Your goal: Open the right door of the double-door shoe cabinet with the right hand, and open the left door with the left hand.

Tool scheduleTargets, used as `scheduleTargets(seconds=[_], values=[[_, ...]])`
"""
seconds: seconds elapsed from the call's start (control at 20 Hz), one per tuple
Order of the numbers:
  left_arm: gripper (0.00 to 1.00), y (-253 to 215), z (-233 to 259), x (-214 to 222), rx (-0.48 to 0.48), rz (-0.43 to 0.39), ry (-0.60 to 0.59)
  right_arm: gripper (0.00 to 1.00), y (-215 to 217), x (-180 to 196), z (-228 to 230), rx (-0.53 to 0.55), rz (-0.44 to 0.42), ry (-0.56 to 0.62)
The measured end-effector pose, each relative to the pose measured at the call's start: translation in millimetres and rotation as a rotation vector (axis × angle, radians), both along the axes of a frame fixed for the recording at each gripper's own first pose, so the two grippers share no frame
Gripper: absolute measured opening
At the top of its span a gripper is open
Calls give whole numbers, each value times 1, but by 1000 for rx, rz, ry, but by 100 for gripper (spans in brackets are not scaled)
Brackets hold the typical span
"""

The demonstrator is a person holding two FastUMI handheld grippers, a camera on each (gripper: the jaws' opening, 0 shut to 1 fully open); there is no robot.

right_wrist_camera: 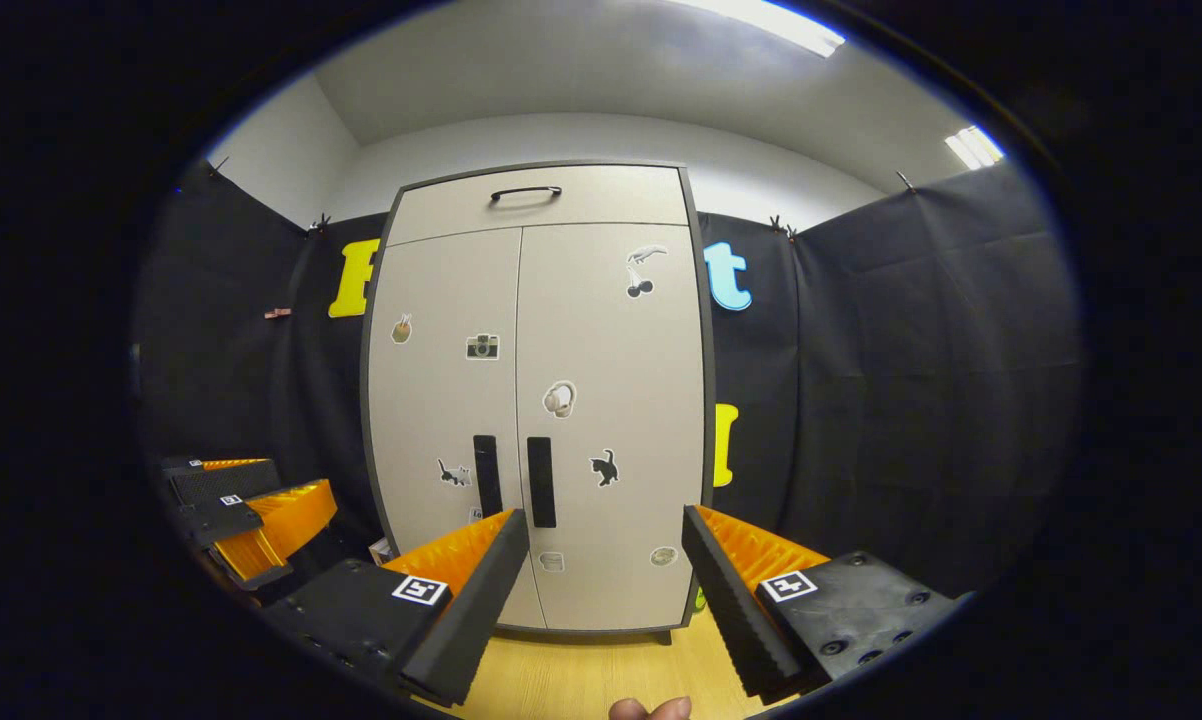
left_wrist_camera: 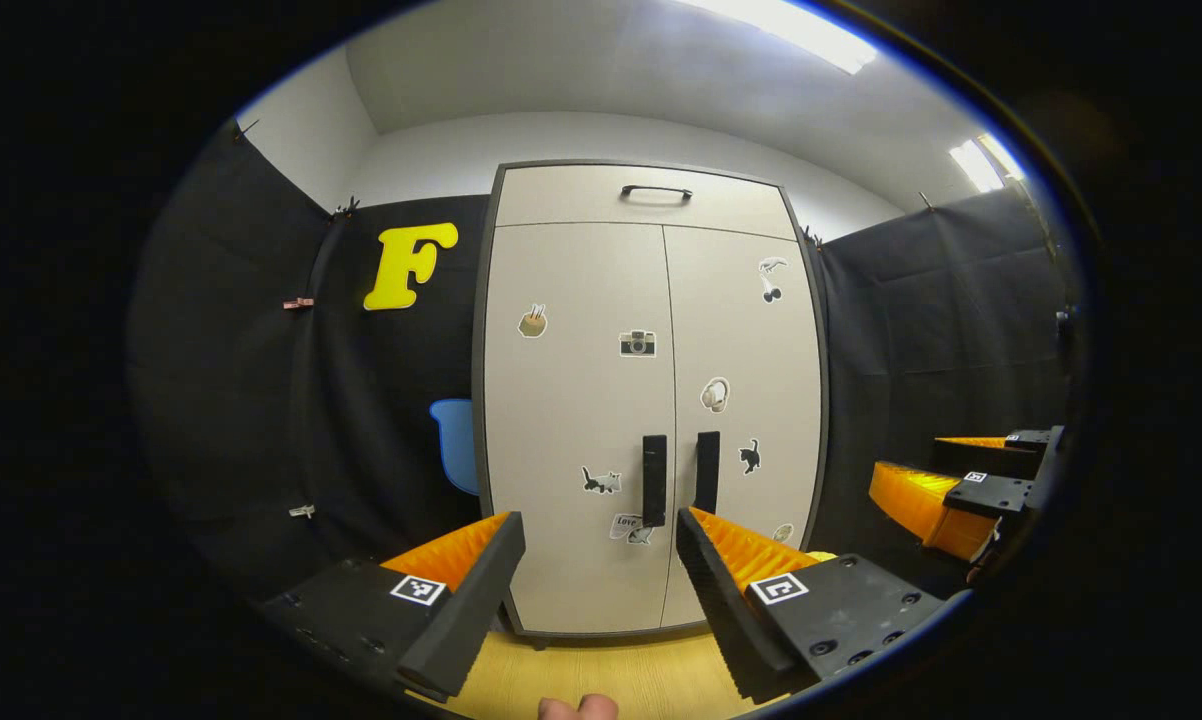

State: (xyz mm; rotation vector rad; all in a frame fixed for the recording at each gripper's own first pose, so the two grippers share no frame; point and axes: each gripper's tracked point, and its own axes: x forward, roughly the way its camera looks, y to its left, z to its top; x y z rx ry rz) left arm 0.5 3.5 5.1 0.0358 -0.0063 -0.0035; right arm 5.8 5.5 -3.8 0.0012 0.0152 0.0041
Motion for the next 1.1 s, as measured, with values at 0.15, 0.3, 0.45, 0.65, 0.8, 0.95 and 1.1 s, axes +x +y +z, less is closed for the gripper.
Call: scheduleTargets(seconds=[0.15, 0.3, 0.45, 0.65, 0.8, 0.95, 1.1], values=[[94, 5, -3, 0, 5, 1, 1, 98, 13, 12, 2, 14, 42, -7], [95, 12, -5, 0, 1, 5, 4, 98, 24, 32, 4, 21, 66, -17], [94, 20, -11, 0, -4, 9, 13, 98, 34, 61, 4, -9, 69, -40], [95, 29, -20, -2, 1, 11, 28, 98, 55, 103, -8, -19, 96, -33], [95, 36, -28, -2, -2, 10, 41, 98, 67, 138, -22, -10, 108, -14], [95, 45, -38, -3, -7, 15, 54, 98, 71, 170, -39, -15, 100, 4], [95, 56, -43, -1, -18, 19, 65, 98, 73, 198, -57, 7, 80, 34]])
